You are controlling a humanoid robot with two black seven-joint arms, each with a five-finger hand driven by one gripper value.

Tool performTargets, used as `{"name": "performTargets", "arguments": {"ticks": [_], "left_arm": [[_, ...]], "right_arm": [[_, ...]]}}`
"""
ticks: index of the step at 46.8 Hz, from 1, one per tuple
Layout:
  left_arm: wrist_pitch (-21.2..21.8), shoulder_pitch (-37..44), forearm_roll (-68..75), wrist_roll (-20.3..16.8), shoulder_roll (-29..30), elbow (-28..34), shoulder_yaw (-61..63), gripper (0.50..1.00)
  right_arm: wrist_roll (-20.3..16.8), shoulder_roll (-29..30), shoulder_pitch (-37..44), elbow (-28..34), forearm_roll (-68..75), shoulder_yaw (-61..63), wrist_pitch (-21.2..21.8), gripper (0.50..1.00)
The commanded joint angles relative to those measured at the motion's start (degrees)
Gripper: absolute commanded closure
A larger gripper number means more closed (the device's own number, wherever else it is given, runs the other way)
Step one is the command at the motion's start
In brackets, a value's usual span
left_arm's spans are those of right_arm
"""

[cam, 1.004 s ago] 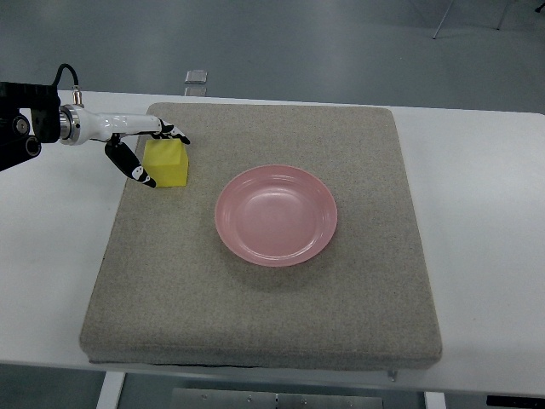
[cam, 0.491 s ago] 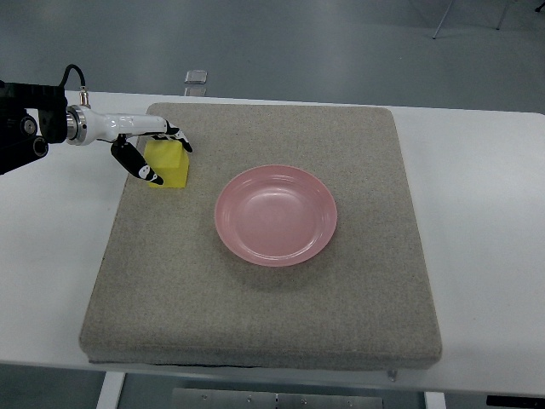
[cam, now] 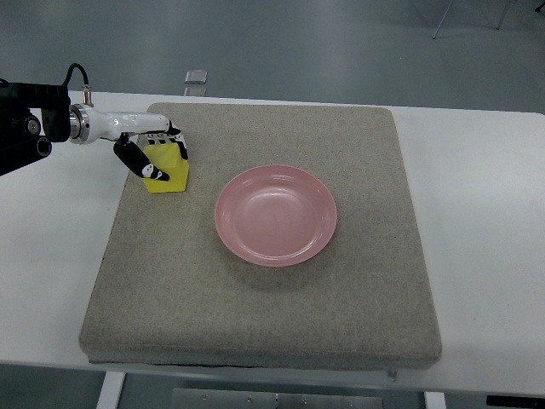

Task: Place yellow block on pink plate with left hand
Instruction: 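Lift the yellow cube and carry it over the pink plate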

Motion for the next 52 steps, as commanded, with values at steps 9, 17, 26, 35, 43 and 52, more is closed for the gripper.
{"name": "performTargets", "arguments": {"ticks": [9,17,26,35,43,52], "left_arm": [[0.01,-0.70,0.10,-0.26,-0.08,0.18,-0.26,1.000],[0.01,-0.97,0.62,-0.53,-0.17,-0.08,-3.07,1.000],[0.01,-2.37,0.62,-0.53,-2.37,-0.52,-4.30,1.000],[0.01,-4.13,0.53,-0.53,-3.42,-2.45,-4.39,1.000],[0.10,-5.27,0.71,-0.53,-5.35,-6.58,-4.39,1.000],[0.10,-6.24,0.71,-0.53,-6.76,-9.22,-5.89,1.000]], "right_arm": [[0.00,0.00,0.00,0.00,0.00,0.00,0.00,0.576],[0.00,0.00,0.00,0.00,0.00,0.00,0.00,0.576],[0.00,0.00,0.00,0.00,0.00,0.00,0.00,0.576],[0.00,0.00,0.00,0.00,0.00,0.00,0.00,0.576],[0.00,0.00,0.00,0.00,0.00,0.00,0.00,0.576],[0.00,0.00,0.00,0.00,0.00,0.00,0.00,0.576]]}}
